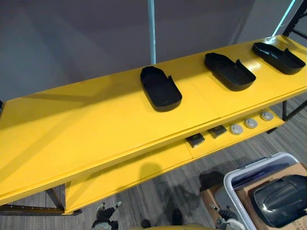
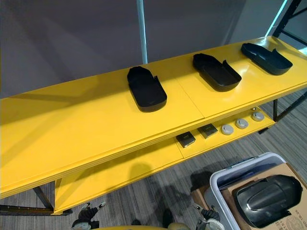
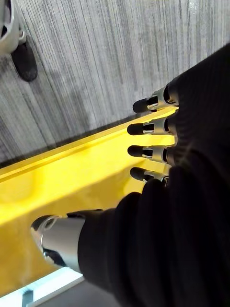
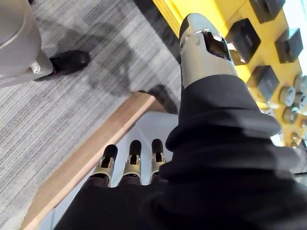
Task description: Walk over and take plastic housings, then place them on the shelf
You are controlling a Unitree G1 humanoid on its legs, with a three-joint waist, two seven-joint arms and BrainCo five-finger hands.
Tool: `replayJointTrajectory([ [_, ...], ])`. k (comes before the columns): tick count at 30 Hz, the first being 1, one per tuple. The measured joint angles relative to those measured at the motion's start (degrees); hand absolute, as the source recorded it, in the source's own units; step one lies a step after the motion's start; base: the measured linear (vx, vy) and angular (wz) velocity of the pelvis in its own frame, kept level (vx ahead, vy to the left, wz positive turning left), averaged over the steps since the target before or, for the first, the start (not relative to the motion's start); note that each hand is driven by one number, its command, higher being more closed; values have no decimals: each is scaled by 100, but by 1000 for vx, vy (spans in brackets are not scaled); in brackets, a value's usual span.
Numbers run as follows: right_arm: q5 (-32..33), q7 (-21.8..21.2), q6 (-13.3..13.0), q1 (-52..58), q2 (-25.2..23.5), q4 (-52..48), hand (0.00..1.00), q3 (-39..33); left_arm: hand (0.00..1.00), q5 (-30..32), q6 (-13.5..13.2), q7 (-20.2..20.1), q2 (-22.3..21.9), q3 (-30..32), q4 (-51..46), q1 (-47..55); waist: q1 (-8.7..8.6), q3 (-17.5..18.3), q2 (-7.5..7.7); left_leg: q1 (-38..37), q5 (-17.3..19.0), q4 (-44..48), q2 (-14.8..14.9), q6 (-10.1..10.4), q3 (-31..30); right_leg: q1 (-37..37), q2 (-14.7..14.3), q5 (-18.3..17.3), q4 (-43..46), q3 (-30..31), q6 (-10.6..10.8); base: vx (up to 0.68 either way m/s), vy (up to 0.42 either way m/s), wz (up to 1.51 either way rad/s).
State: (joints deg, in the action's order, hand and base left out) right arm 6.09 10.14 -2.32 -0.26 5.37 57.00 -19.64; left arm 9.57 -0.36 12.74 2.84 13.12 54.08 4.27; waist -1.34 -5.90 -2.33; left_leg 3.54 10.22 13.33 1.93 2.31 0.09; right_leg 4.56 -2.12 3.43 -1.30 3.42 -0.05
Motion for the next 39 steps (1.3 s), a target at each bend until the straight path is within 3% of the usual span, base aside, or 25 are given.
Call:
replayJointTrajectory([
  [1, 1, 0, -7, -57, 23, -38, 0, 1, 0, -23, -2, 4, -52, -8, 0, -85, -4, -20, -60, -38, 129, -5, 19, 14, -152, 83, -47, -20, 110, 151, 30, 14, 71, -75],
  [3, 0, -1, -5, -56, -43, -196, 0, 3, 0, -51, -16, 4, -86, -15, -74, -268, -16, -119, -98, -111, 330, 34, 73, -157, 38, 218, -135, -63, 349, 348, 94, -29, 112, -69],
  [5, -4, -3, 16, -52, -190, -271, 0, 43, 0, -49, -46, 8, -65, -15, -249, -341, 24, -221, 24, -79, 493, 281, 96, -195, 402, 386, -191, -64, 572, 703, 155, -122, 139, -99],
  [8, -119, 23, 67, -46, -302, -499, 0, 210, 0, -45, -85, 61, -43, -127, -343, -382, 70, -309, 162, 366, 746, 855, 197, -409, 1241, 850, -233, 158, 583, 1194, 414, -223, 148, -122],
  [11, -212, 27, 117, -30, -324, -599, 0, 266, 0, -43, -66, 112, -73, -155, -355, -411, 153, -349, 190, 501, 747, 944, 310, -543, 1863, 1340, 149, 41, 1210, -113, 309, -187, 89, -126],
  [12, -221, 25, 122, 36, -323, -585, 0, 266, 0, -43, -59, 115, -85, -129, -355, -388, 236, -368, 140, 358, 712, 863, 435, -588, 2154, 1293, 295, -329, 1887, -742, 167, -85, 39, -100],
  [15, -225, 18, 111, 85, -313, -426, 0, 267, 0, -44, -53, 111, -22, -130, -355, -347, 225, -363, 121, 220, 665, 804, 619, -525, 2417, 824, 482, -1007, 2350, -1335, 143, -77, -54, -71],
  [17, -226, 19, 107, 40, -258, -178, 0, 271, 0, -44, -32, 107, 93, -153, -347, -300, 242, -279, 268, 194, 543, 686, 633, -378, 2729, 374, 798, -1364, 2009, -1731, 236, -66, -181, -72],
  [18, -233, 21, 111, -18, -240, -144, 0, 272, 0, -46, -20, 109, 159, -160, -328, -302, 251, -271, 301, 182, 508, 667, 617, -324, 2787, 302, 783, -1370, 1725, -1734, 311, -52, -217, -65],
  [20, -285, 22, 109, -65, -87, 24, 0, 270, 0, -52, 1, 112, 139, -229, -243, -299, 235, -263, 196, 77, 227, 357, 711, -100, 2692, 111, 469, -910, 1135, -1466, 165, -6, -240, -65],
  [25, -350, 94, 104, 22, 73, 71, 0, 254, 0, -55, -3, 106, 99, -417, -145, -310, 189, -250, 179, -231, -57, -1, 790, 128, 2684, 71, 229, -855, 1103, -1252, 100, 10, -189, -33],
  [29, -313, 99, 50, 25, 89, 56, 0, 207, 0, -57, 12, 95, -1, -419, -102, -240, 209, -275, 155, -168, -53, 1008, 969, 130, 2619, 37, 224, -994, 1476, -847, -35, -23, -92, -50],
  [30, -216, 105, 27, 25, 102, 53, 0, 194, 0, -66, 10, 89, -34, -426, -97, -214, 200, -313, 152, 46, 31, 1427, 973, 117, 2296, 12, 240, -1032, 1540, -709, -84, -54, -12, -57],
  [32, -38, 144, 27, 22, 118, 45, 0, 5, 0, -175, 13, 33, -71, -497, -47, -205, 186, -375, 26, 136, 216, 1314, 678, 114, 1425, -21, 247, -1138, 1577, -437, -149, -83, 112, -55],
  [35, 115, 240, 27, 127, 118, 40, 0, -192, 0, -235, 14, -12, -86, -522, -49, -86, 213, -394, -116, 193, 194, 579, 320, 152, 557, 146, 200, -1262, 1849, -112, 7, -87, 189, -64],
  [37, 214, 241, 27, 217, 23, 3, 0, -265, 0, -284, 54, -15, -70, -517, 0, -31, 206, -357, -120, 163, 270, 484, 242, 6, 646, 205, 246, -1351, 1976, 42, 104, -51, 205, -57],
  [39, 243, 256, 30, 323, -50, -6, 0, -388, 0, -301, 58, -9, -88, -499, 3, -45, 194, -322, -35, 42, 268, 318, 140, 5, 789, 214, 346, -1285, 1904, 67, 214, 49, 162, -27],
])
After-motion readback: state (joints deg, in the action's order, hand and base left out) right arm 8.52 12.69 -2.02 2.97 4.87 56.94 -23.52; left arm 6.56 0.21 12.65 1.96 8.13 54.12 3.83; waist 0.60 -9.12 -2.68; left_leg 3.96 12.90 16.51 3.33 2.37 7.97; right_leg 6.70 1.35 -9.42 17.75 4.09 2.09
